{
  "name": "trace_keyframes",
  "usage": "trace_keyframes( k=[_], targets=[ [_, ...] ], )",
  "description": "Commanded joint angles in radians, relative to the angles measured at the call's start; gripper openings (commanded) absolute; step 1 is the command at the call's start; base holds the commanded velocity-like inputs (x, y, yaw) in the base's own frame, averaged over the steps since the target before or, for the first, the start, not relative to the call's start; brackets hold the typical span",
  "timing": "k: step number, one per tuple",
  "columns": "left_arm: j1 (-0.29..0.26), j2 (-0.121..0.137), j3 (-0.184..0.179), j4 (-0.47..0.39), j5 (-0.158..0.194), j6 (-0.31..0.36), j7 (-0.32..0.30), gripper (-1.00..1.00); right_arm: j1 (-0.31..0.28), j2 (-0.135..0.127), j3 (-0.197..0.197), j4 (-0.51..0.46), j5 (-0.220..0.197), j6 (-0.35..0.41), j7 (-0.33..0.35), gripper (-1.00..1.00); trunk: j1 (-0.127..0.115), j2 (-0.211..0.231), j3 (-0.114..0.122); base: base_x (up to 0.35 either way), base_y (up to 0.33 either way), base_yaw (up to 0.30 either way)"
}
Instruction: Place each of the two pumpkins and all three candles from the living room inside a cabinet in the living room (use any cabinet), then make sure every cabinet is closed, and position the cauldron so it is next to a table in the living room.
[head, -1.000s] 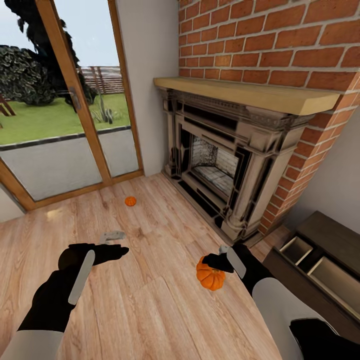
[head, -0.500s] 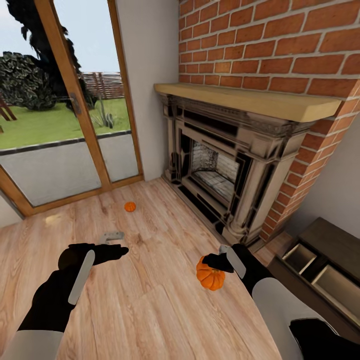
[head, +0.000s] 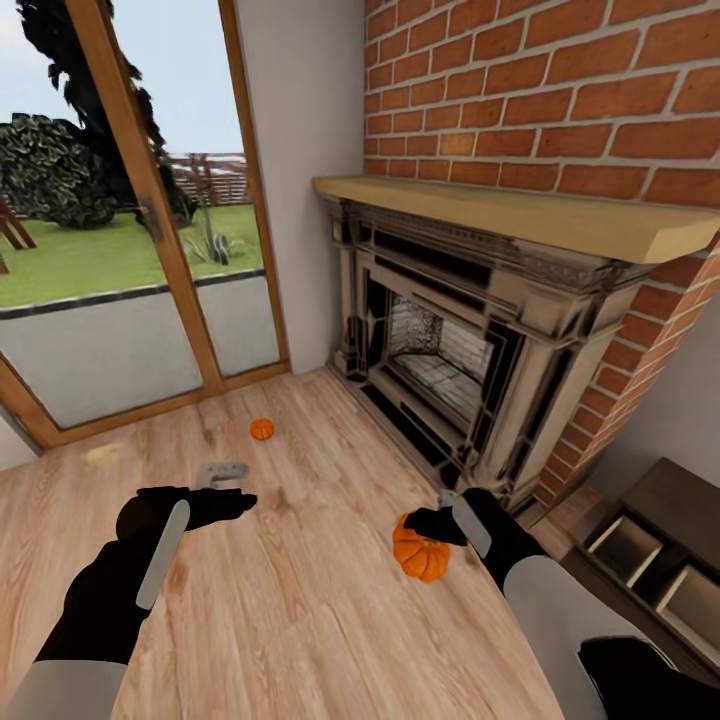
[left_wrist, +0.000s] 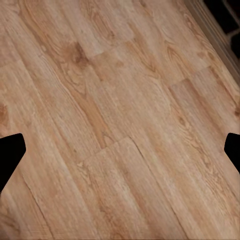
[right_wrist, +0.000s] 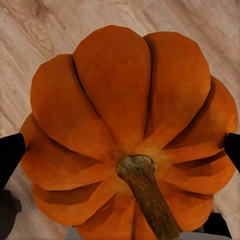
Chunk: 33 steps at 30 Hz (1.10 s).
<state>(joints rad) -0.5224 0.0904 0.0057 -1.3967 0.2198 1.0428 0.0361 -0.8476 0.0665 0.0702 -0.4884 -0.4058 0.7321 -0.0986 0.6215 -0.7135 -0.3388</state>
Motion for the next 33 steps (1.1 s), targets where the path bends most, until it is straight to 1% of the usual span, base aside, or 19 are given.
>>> trace_keyframes(
  k=[1, 2, 3, 4, 5, 7, 9, 13, 23, 33],
  targets=[
    [-0.001, 0.000, 0.000, -0.001, 0.007, 0.004, 0.004, 1.00, 0.000, -0.001, 0.022, -0.002, -0.013, -0.002, -0.008, -1.00, 0.001, -0.001, -0.001, 0.301, 0.004, 0.005],
    [-0.001, 0.000, 0.000, -0.001, 0.007, 0.004, 0.004, 1.00, 0.000, -0.001, 0.035, -0.002, -0.013, -0.007, -0.008, -1.00, 0.001, -0.001, -0.001, 0.302, 0.003, 0.004],
    [-0.001, 0.000, 0.000, -0.001, 0.007, 0.004, 0.004, 1.00, 0.002, -0.001, 0.083, -0.002, -0.013, -0.031, -0.008, -1.00, 0.001, -0.001, -0.001, 0.304, 0.002, 0.002],
    [-0.001, 0.000, 0.000, -0.001, 0.007, 0.004, 0.004, 1.00, 0.002, -0.001, 0.099, -0.002, -0.013, -0.038, -0.008, -1.00, 0.001, -0.001, -0.001, 0.305, 0.006, 0.002],
    [-0.001, 0.000, 0.000, 0.000, 0.007, 0.004, 0.004, 1.00, 0.003, -0.001, 0.127, -0.001, -0.014, -0.049, -0.008, -1.00, 0.001, -0.001, -0.001, 0.308, 0.031, 0.001],
    [-0.001, 0.000, 0.000, 0.000, 0.007, 0.004, 0.004, 1.00, 0.003, -0.001, 0.151, -0.002, -0.014, -0.058, -0.008, -1.00, 0.001, -0.001, -0.001, 0.309, 0.061, 0.001],
    [-0.001, 0.000, 0.000, 0.000, 0.007, 0.004, 0.004, 1.00, 0.004, -0.002, 0.162, -0.003, -0.015, -0.064, -0.006, -1.00, 0.001, -0.001, -0.001, 0.302, 0.114, 0.000],
    [-0.001, 0.000, 0.000, 0.009, 0.007, 0.004, 0.004, 1.00, 0.004, -0.002, 0.170, -0.004, -0.016, -0.068, -0.005, -1.00, 0.001, -0.001, -0.001, 0.283, 0.178, 0.009],
    [-0.002, 0.000, 0.000, 0.029, 0.009, 0.004, 0.004, 1.00, 0.004, -0.001, 0.172, -0.004, -0.018, -0.069, -0.006, -1.00, 0.001, -0.001, 0.003, 0.269, 0.196, 0.148],
    [-0.002, 0.000, 0.000, 0.028, 0.009, 0.004, 0.004, 1.00, 0.004, 0.000, 0.173, -0.004, -0.019, -0.069, -0.004, -1.00, 0.001, -0.001, 0.003, 0.267, 0.022, 0.008]
  ],
)
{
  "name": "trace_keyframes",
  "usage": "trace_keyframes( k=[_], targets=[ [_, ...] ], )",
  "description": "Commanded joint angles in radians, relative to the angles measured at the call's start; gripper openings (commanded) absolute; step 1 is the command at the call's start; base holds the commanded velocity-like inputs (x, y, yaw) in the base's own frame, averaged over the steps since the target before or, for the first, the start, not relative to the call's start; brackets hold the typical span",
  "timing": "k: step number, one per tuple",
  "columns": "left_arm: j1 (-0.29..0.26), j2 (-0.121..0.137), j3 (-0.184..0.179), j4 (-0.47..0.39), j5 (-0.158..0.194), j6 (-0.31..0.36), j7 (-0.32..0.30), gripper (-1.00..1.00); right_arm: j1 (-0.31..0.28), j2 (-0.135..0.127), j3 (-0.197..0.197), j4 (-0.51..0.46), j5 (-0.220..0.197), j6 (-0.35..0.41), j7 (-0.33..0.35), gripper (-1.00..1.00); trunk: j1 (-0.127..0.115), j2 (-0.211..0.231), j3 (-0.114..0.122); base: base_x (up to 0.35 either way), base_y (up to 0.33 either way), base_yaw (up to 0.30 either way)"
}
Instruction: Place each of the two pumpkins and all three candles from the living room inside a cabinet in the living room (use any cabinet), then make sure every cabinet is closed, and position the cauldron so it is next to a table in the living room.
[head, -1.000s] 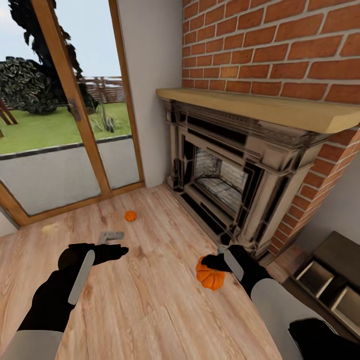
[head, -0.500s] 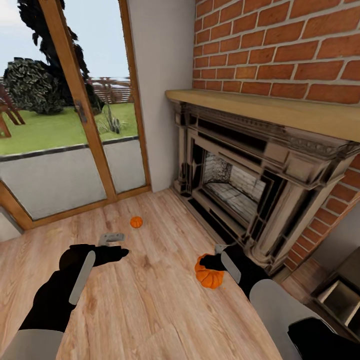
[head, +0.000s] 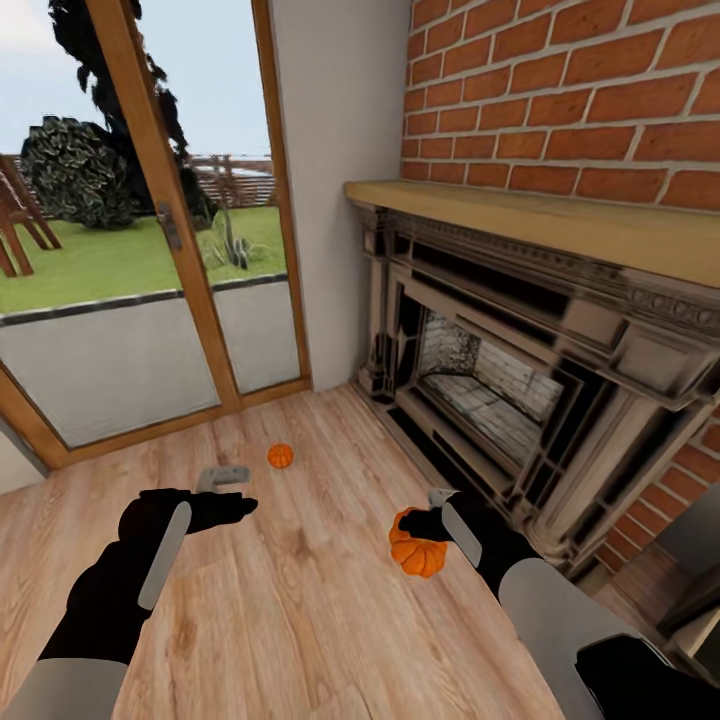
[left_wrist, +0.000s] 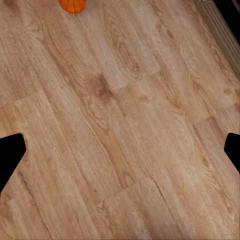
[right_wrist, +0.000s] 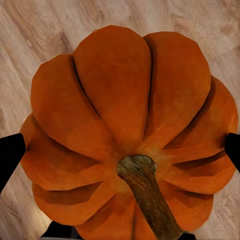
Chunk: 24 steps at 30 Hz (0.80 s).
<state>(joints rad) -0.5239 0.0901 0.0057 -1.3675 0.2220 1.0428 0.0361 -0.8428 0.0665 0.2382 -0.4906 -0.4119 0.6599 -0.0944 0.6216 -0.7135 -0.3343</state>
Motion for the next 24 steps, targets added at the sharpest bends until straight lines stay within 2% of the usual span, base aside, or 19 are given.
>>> trace_keyframes(
  k=[1, 9, 24],
  targets=[
    [-0.001, 0.000, 0.000, -0.001, 0.007, 0.004, 0.004, 1.00, -0.001, -0.001, 0.006, -0.002, -0.013, 0.003, -0.008, -1.00, 0.001, -0.001, -0.001, 0.267, 0.002, 0.001],
    [-0.001, 0.000, 0.000, -0.001, 0.007, 0.004, 0.004, 1.00, -0.001, -0.001, 0.007, -0.002, -0.013, 0.003, -0.008, -1.00, 0.001, -0.001, 0.004, 0.278, 0.025, 0.000],
    [-0.001, 0.000, 0.000, 0.000, 0.007, 0.004, 0.004, 1.00, -0.001, -0.001, 0.009, -0.002, -0.012, 0.003, -0.010, -1.00, 0.001, -0.001, 0.009, 0.304, 0.094, 0.000]
  ],
)
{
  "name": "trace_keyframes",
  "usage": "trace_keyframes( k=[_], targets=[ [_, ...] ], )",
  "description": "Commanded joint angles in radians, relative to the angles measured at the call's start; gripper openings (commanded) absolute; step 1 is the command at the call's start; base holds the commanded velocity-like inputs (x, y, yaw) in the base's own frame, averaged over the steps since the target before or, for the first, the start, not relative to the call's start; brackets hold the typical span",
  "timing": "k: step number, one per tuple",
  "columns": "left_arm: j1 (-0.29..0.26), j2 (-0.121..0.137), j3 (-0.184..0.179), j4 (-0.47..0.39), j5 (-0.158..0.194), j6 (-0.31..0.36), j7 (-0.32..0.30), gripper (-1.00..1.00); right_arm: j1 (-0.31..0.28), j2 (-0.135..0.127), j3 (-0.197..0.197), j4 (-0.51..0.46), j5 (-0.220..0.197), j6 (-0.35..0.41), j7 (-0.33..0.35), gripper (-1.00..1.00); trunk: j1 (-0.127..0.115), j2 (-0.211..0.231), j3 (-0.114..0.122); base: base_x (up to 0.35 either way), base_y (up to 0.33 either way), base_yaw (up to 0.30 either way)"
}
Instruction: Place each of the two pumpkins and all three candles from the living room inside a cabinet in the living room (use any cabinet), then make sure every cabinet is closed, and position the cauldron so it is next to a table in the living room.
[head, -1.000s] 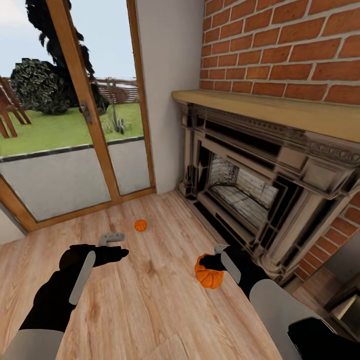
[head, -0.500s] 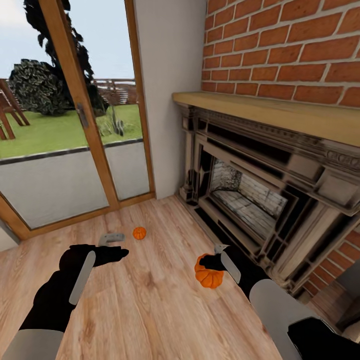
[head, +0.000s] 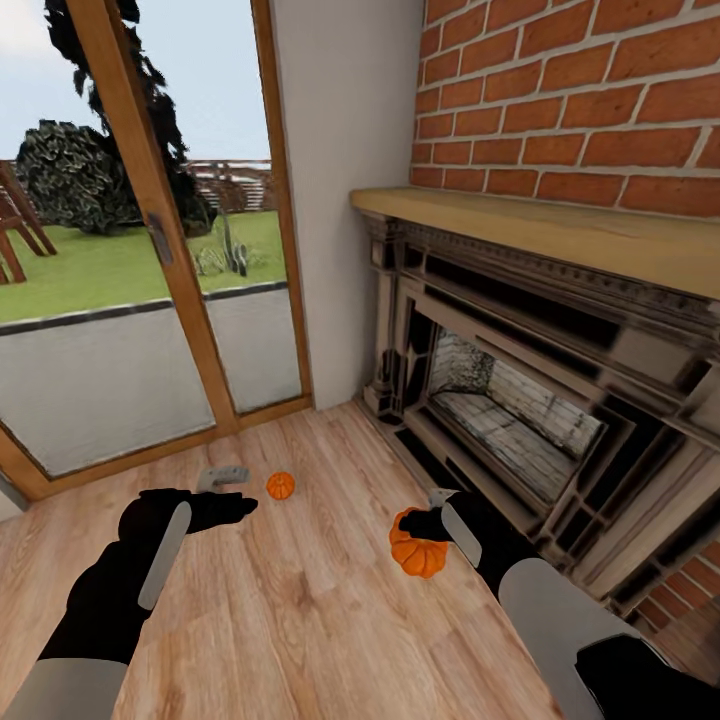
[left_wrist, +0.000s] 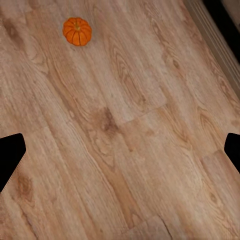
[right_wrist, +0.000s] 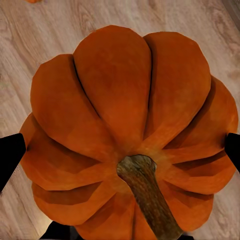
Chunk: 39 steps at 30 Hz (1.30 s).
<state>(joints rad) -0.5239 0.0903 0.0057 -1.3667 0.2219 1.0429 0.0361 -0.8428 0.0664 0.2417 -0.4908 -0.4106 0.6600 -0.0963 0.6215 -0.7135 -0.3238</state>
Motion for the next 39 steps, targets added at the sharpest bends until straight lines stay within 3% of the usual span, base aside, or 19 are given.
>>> trace_keyframes(
  k=[1, 26, 39],
  targets=[
    [-0.001, 0.000, 0.000, 0.000, 0.007, 0.004, 0.004, 1.00, -0.001, 0.000, 0.005, -0.002, -0.013, 0.003, -0.008, -1.00, 0.001, -0.001, 0.000, 0.306, 0.109, 0.000],
    [-0.002, -0.001, -0.001, 0.018, 0.008, 0.004, 0.003, 1.00, 0.001, 0.000, 0.005, -0.002, -0.016, 0.003, -0.004, -1.00, 0.001, -0.001, 0.038, 0.306, 0.161, 0.000],
    [-0.002, -0.001, 0.000, 0.018, 0.008, 0.004, 0.003, 1.00, 0.001, 0.000, 0.005, -0.002, -0.017, 0.003, 0.000, -1.00, 0.001, -0.001, 0.042, 0.306, 0.155, 0.000]
  ],
)
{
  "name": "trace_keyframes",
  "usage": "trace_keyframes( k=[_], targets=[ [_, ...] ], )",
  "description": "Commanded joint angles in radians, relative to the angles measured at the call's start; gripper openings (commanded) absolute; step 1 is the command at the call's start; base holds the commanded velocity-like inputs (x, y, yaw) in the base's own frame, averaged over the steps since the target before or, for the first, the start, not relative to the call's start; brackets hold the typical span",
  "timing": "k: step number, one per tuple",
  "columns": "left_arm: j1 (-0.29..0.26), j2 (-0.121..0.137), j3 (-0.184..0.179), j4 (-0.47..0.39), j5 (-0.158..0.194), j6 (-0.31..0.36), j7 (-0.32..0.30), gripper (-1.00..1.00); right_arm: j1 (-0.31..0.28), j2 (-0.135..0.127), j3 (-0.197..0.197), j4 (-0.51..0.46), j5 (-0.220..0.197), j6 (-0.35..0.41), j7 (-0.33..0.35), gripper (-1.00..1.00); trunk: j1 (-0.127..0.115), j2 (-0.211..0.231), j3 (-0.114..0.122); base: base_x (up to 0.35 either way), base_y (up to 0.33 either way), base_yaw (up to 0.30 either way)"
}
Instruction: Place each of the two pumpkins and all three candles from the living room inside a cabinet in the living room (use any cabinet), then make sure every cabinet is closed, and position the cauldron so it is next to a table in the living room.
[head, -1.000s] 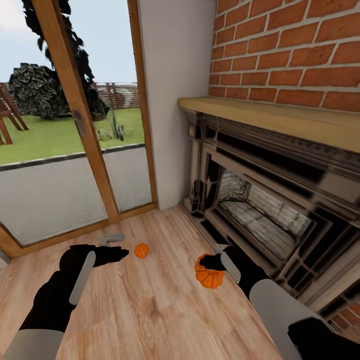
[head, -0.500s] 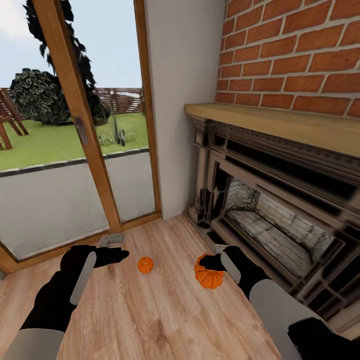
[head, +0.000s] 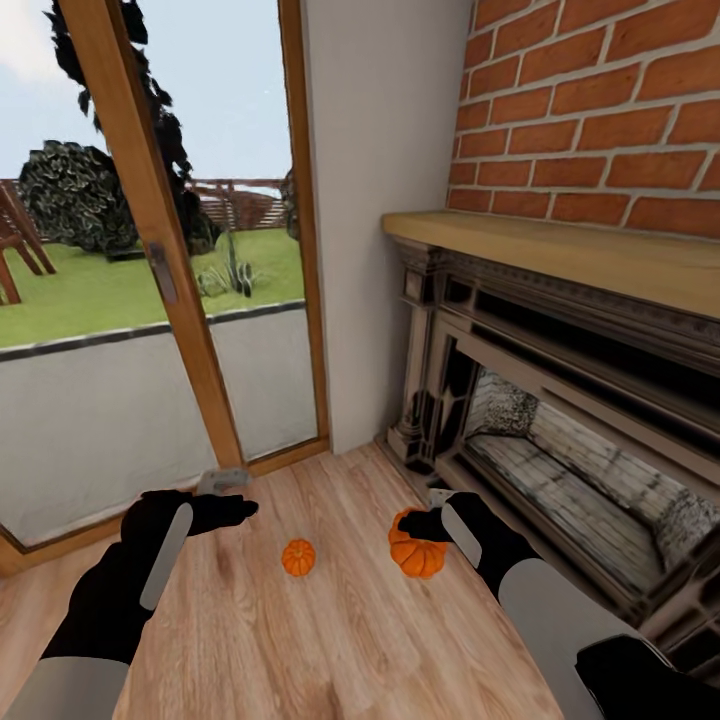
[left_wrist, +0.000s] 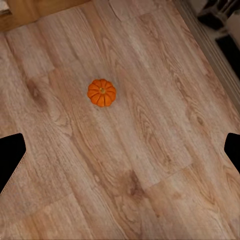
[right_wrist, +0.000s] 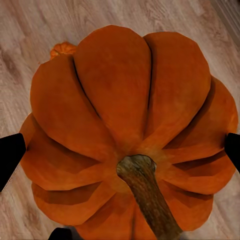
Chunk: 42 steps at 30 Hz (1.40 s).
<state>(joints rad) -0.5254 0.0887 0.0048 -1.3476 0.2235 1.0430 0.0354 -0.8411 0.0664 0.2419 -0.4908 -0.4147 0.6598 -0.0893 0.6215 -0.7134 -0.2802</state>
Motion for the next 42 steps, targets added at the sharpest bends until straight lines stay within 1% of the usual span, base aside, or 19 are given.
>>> trace_keyframes(
  k=[1, 12, 19, 25, 42],
  targets=[
    [-0.001, 0.000, 0.000, -0.001, 0.007, 0.004, 0.003, 1.00, -0.001, 0.000, 0.005, -0.002, -0.013, 0.003, -0.007, -1.00, 0.001, -0.001, -0.001, 0.306, 0.161, 0.000],
    [0.000, 0.000, 0.000, 0.000, 0.007, 0.004, 0.004, 1.00, -0.001, 0.000, 0.005, -0.002, -0.013, 0.003, -0.006, -1.00, 0.001, -0.001, -0.001, 0.299, 0.191, 0.000],
    [-0.003, 0.001, 0.000, 0.028, 0.007, 0.004, 0.003, 1.00, -0.001, 0.000, 0.005, -0.002, -0.013, 0.003, -0.006, -1.00, 0.001, -0.001, -0.001, 0.231, 0.174, 0.000],
    [-0.007, 0.002, -0.001, 0.035, 0.007, 0.004, 0.004, 1.00, -0.001, 0.000, 0.005, -0.002, -0.013, 0.003, -0.005, -1.00, 0.001, -0.001, -0.001, 0.199, 0.090, 0.000],
    [-0.007, 0.002, -0.002, 0.036, 0.006, 0.004, 0.004, 1.00, -0.001, 0.000, 0.005, -0.002, -0.014, 0.003, -0.006, -1.00, 0.001, -0.001, -0.001, 0.296, 0.032, 0.000]
  ],
)
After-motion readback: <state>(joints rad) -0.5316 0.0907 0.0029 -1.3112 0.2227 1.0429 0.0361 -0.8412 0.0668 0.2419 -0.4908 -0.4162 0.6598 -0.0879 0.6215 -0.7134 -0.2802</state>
